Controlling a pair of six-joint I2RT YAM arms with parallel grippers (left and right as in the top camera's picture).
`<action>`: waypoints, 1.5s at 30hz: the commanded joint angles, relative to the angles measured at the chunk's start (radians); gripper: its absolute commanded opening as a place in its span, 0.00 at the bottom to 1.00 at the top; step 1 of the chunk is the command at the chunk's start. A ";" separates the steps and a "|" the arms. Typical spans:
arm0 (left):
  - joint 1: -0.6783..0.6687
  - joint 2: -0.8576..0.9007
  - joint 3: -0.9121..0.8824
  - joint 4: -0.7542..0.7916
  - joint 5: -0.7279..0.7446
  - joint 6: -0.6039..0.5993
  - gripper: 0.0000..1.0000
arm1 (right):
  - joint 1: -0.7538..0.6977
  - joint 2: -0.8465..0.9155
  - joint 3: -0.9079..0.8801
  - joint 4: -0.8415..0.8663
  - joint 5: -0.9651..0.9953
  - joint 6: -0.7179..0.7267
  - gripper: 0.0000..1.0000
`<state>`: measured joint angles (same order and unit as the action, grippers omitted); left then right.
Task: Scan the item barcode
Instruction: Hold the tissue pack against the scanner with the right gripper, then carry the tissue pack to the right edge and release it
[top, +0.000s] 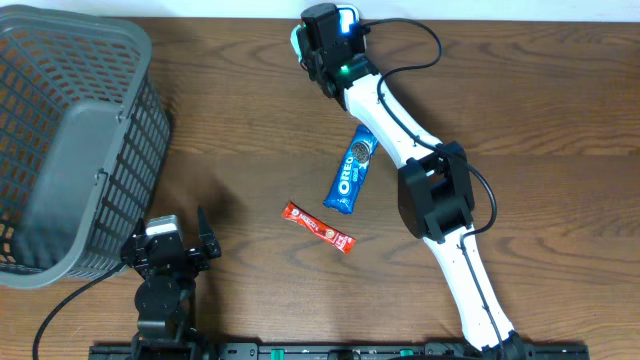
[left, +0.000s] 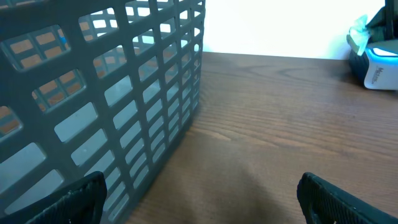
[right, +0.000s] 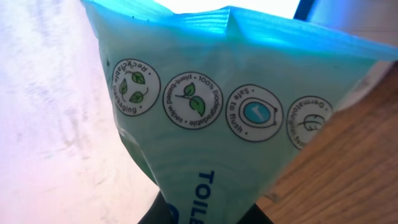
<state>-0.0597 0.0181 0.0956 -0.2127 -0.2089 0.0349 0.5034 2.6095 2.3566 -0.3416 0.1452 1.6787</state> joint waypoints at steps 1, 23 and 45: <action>0.004 0.000 -0.026 -0.006 -0.005 0.016 0.98 | -0.008 -0.003 0.016 -0.008 0.018 0.024 0.02; 0.004 0.000 -0.026 -0.006 -0.005 0.016 0.98 | -0.107 -0.065 0.037 -0.252 -0.159 -0.160 0.02; 0.004 0.000 -0.026 -0.006 -0.006 0.016 0.98 | -0.614 -0.333 -0.006 -1.357 0.395 -0.660 0.01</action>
<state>-0.0597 0.0181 0.0956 -0.2127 -0.2092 0.0349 -0.0334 2.2639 2.3825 -1.6768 0.2668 1.0897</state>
